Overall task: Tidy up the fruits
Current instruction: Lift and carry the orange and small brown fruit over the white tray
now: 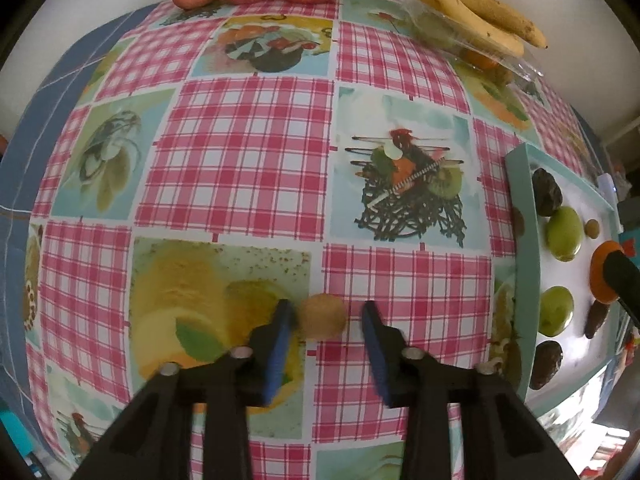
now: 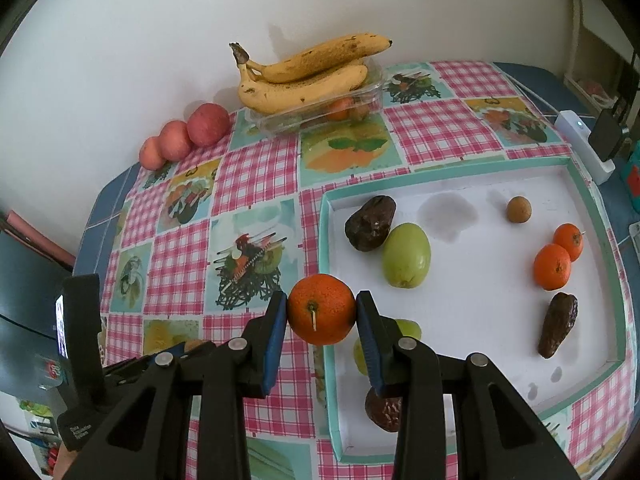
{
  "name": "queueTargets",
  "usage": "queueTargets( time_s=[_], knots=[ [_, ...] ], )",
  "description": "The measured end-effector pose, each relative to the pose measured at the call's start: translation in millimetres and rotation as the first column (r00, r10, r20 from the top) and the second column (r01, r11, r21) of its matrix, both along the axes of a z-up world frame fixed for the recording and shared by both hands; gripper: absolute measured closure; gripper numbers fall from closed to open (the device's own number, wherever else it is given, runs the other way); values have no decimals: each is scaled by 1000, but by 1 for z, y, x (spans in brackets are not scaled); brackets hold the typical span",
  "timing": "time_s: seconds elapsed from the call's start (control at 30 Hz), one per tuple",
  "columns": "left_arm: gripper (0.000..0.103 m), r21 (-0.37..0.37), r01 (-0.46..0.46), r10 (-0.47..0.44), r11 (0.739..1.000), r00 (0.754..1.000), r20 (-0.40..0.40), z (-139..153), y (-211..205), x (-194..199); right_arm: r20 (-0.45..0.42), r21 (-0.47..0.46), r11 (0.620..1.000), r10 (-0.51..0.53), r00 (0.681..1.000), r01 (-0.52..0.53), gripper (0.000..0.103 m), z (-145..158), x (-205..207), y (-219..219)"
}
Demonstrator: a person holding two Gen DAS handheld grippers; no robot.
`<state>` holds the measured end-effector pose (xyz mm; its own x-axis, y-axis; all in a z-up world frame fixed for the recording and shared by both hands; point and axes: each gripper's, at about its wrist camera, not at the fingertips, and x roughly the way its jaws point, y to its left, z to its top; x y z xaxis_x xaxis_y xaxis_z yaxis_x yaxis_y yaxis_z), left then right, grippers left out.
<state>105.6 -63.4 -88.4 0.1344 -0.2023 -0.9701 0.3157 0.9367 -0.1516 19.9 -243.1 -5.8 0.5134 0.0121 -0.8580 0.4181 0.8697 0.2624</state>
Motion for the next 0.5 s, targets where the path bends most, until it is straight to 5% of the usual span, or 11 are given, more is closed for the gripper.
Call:
queueTargets(
  time_s=[0.33,0.5],
  knots=[
    [79,-49,27,-24,998,998,66,32,-3,5,4,18,999,-29,1000,29,66,0,-5,-13],
    [78,-6,19,-19,1000,999,50,23,-1,8,-4,25,998,-58,998,58,66,-1,-9,-24]
  ],
)
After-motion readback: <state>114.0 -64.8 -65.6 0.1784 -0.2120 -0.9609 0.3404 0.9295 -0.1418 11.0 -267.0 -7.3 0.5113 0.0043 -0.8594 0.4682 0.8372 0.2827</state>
